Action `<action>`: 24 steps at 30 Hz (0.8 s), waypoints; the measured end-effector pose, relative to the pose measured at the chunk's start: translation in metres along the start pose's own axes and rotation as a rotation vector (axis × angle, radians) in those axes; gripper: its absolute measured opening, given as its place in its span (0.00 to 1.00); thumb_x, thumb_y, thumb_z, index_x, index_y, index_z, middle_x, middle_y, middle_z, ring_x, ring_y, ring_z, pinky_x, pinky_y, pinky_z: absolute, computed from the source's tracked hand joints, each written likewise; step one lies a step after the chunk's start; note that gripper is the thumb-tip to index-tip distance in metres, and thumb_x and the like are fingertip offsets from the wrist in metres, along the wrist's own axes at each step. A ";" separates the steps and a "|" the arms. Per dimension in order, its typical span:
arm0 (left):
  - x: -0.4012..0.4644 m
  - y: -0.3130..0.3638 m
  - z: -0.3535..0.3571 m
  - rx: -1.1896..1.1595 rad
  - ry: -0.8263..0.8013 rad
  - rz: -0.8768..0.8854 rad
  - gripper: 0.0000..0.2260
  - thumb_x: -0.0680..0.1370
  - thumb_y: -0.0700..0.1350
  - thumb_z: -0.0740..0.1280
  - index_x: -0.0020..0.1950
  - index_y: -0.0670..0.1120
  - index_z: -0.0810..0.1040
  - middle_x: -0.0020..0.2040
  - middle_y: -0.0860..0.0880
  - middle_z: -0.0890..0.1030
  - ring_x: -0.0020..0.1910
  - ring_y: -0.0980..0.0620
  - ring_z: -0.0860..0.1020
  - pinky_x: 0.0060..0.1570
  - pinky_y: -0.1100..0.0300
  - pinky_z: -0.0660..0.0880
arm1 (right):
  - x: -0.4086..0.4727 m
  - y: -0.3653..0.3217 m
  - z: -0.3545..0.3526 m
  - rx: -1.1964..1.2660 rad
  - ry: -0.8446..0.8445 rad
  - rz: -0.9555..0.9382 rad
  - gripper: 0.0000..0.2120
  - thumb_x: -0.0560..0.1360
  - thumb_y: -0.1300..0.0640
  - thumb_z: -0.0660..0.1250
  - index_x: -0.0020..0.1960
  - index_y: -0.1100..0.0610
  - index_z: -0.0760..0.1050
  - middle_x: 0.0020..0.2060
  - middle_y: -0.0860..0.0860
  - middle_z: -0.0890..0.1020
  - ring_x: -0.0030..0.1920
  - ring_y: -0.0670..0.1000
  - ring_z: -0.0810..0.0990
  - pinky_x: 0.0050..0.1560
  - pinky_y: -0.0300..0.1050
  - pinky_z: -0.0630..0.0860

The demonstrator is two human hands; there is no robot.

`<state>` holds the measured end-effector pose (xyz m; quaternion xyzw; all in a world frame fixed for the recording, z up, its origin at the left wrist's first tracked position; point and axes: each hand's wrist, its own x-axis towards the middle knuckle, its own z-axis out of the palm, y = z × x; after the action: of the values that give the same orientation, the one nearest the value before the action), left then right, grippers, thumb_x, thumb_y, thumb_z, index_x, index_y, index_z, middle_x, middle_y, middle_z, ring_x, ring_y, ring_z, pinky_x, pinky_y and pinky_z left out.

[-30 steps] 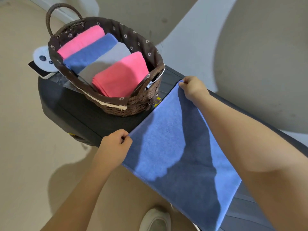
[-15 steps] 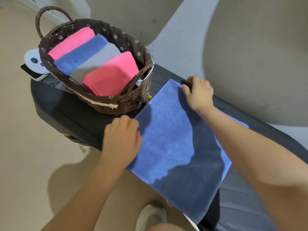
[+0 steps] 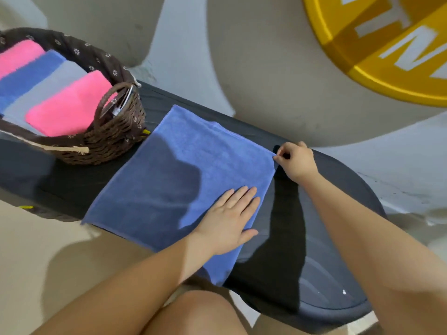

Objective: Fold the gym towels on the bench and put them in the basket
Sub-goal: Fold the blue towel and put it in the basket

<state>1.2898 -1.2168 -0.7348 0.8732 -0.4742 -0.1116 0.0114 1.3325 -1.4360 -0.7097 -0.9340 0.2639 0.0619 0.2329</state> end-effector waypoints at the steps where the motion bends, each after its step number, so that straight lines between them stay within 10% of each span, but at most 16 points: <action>1: -0.001 0.000 0.002 -0.004 -0.004 0.002 0.30 0.73 0.61 0.50 0.66 0.46 0.73 0.68 0.48 0.73 0.67 0.50 0.72 0.66 0.53 0.68 | 0.002 -0.001 -0.001 0.019 -0.007 -0.002 0.04 0.75 0.55 0.65 0.43 0.54 0.73 0.52 0.60 0.77 0.58 0.60 0.71 0.53 0.45 0.67; 8: 0.005 0.021 -0.001 -0.104 0.016 -0.065 0.31 0.68 0.52 0.50 0.69 0.41 0.70 0.71 0.45 0.69 0.71 0.47 0.67 0.74 0.52 0.53 | 0.014 -0.009 -0.018 -0.185 -0.050 -0.018 0.06 0.72 0.62 0.63 0.47 0.65 0.72 0.43 0.63 0.77 0.42 0.60 0.73 0.38 0.46 0.66; 12: 0.016 0.031 0.002 -0.200 0.035 0.013 0.32 0.71 0.47 0.39 0.76 0.41 0.45 0.77 0.47 0.42 0.76 0.49 0.40 0.66 0.57 0.27 | 0.025 -0.013 -0.023 -0.214 -0.036 0.013 0.05 0.71 0.64 0.63 0.46 0.65 0.72 0.47 0.65 0.77 0.47 0.64 0.76 0.40 0.45 0.66; 20: 0.026 0.029 -0.013 -0.460 -0.029 0.151 0.23 0.82 0.43 0.50 0.77 0.47 0.46 0.78 0.53 0.44 0.76 0.57 0.42 0.74 0.61 0.41 | 0.024 0.001 -0.022 -0.197 0.213 0.080 0.16 0.75 0.72 0.53 0.61 0.66 0.65 0.60 0.67 0.70 0.59 0.67 0.70 0.54 0.57 0.69; 24: 0.012 -0.008 -0.008 -0.278 0.172 -0.031 0.23 0.78 0.44 0.51 0.71 0.39 0.65 0.73 0.41 0.65 0.72 0.44 0.65 0.70 0.51 0.63 | -0.003 0.001 0.003 -0.254 0.240 -0.106 0.16 0.73 0.64 0.61 0.61 0.65 0.69 0.68 0.64 0.64 0.64 0.65 0.66 0.58 0.56 0.66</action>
<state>1.3047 -1.2228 -0.7307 0.8768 -0.4379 -0.1010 0.1710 1.3289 -1.4344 -0.7118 -0.9692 0.2302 -0.0294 0.0827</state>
